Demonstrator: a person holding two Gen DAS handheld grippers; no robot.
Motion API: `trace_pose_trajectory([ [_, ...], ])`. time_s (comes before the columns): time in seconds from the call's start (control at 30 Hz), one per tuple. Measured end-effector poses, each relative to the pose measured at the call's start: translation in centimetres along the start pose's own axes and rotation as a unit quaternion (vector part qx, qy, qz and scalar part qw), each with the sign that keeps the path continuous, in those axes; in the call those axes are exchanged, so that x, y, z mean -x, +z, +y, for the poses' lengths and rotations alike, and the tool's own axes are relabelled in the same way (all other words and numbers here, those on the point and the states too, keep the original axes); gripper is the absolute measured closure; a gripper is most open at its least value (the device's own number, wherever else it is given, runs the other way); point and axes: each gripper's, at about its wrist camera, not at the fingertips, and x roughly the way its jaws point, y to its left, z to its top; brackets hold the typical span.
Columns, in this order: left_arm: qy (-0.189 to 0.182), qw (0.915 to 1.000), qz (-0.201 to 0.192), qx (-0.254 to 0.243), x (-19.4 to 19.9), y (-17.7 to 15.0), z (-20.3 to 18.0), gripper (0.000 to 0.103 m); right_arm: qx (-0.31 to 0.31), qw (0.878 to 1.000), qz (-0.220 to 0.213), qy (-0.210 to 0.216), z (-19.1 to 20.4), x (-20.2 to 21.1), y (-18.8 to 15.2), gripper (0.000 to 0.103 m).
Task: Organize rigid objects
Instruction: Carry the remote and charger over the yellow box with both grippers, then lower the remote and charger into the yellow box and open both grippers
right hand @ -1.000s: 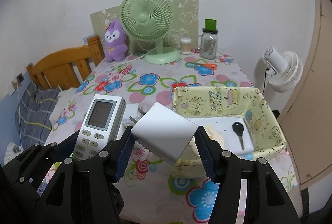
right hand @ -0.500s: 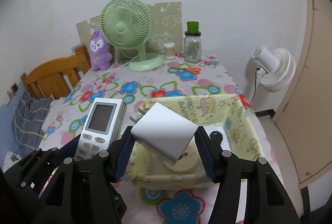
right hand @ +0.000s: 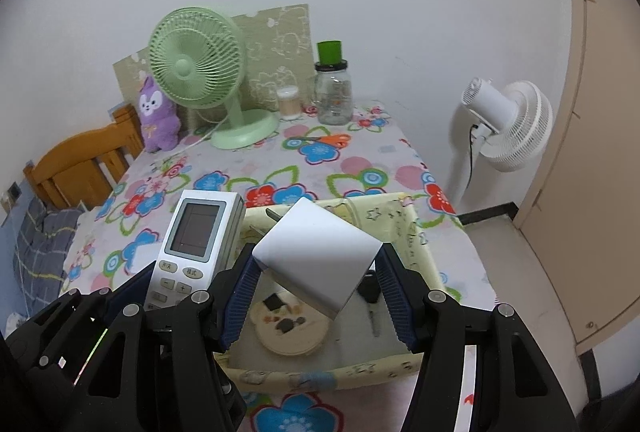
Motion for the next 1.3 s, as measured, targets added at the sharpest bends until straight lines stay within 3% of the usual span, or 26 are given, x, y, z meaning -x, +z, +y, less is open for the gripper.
trace_pose_trajectory([
  [0.63, -0.021, 0.9980, 0.059, 0.005, -5.5, 0.1, -3.0, 0.057, -0.029, 0.999, 0.042, 0.006, -4.7, -4.5, -0.1, 0.041],
  [0.83, 0.002, 0.9987, 0.051, 0.001, -5.8, 0.3, -3.2, 0.056, -0.036, 0.998, 0.053, 0.023, -4.9, -5.8, 0.1, 0.041],
  [1.07, 0.004, 0.9986, 0.053, -0.002, -5.9, 0.3, -3.2, 0.029, -0.023, 0.998, 0.050, 0.022, -4.7, -6.0, 0.1, 0.041],
  [1.3, 0.034, 0.9983, 0.039, -0.026, -5.5, 0.7, -3.1, 0.019, -0.022, 0.999, 0.045, 0.016, -4.3, -5.9, 0.2, 0.036],
])
